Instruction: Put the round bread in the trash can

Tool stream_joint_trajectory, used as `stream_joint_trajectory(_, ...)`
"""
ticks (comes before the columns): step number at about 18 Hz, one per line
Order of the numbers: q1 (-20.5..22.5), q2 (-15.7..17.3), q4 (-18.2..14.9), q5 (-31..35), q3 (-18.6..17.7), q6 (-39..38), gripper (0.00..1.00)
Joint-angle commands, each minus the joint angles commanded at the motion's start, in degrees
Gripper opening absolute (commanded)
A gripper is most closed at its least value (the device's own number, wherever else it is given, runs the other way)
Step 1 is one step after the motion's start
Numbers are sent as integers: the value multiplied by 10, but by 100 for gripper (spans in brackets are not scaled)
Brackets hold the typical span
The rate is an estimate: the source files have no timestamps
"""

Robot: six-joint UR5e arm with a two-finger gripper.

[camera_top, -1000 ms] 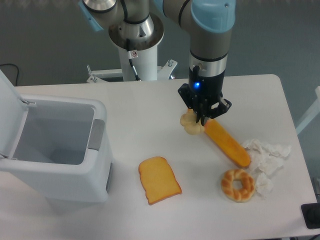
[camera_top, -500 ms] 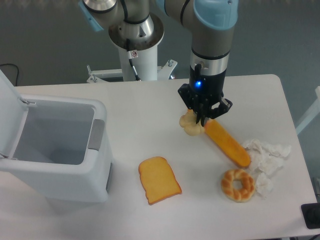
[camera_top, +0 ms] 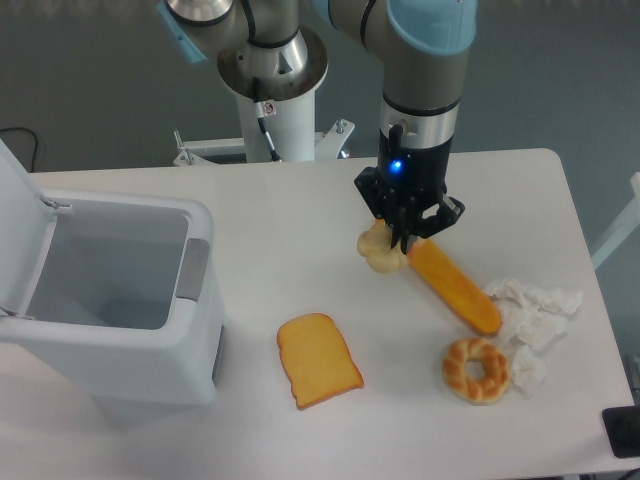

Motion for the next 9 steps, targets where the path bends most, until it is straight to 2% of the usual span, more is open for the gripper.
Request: stream_joint_trajectory(9, -6, -3, 2, -42, 24, -72, 0)
